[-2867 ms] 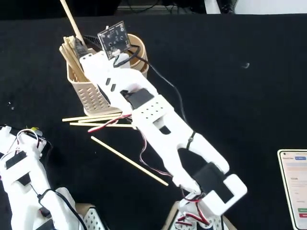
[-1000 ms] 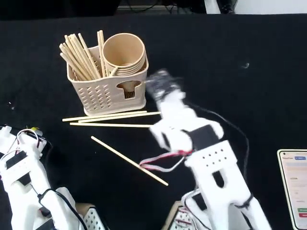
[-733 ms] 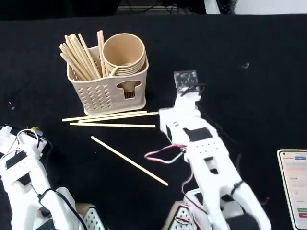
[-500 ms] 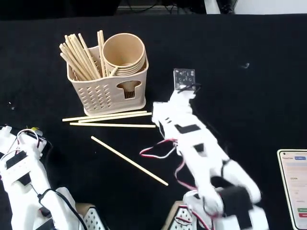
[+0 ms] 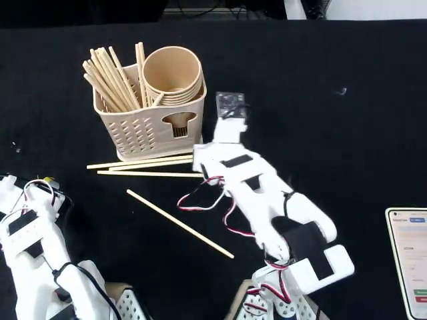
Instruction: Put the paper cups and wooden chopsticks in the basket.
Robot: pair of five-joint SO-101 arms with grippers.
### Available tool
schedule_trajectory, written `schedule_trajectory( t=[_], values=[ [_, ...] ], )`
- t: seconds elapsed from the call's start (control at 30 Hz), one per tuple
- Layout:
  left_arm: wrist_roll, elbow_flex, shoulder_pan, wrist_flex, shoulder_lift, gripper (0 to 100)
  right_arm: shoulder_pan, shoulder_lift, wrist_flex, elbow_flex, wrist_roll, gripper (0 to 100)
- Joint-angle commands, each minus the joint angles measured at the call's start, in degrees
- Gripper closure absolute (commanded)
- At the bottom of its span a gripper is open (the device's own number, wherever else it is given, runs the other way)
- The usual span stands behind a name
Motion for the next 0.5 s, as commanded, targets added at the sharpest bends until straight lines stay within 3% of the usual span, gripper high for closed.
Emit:
schedule_trajectory(
  t=[0.0,0.47],
  values=[
    [-0.4,-0.6,0.3,-0.9,-0.4,79,-1.7,0.3,3.5,-3.5,-0.5,87.6],
    [-0.4,-0.6,0.3,-0.7,-0.5,79,-2.1,-5.1,12.1,-3.3,-0.5,87.6]
  ],
)
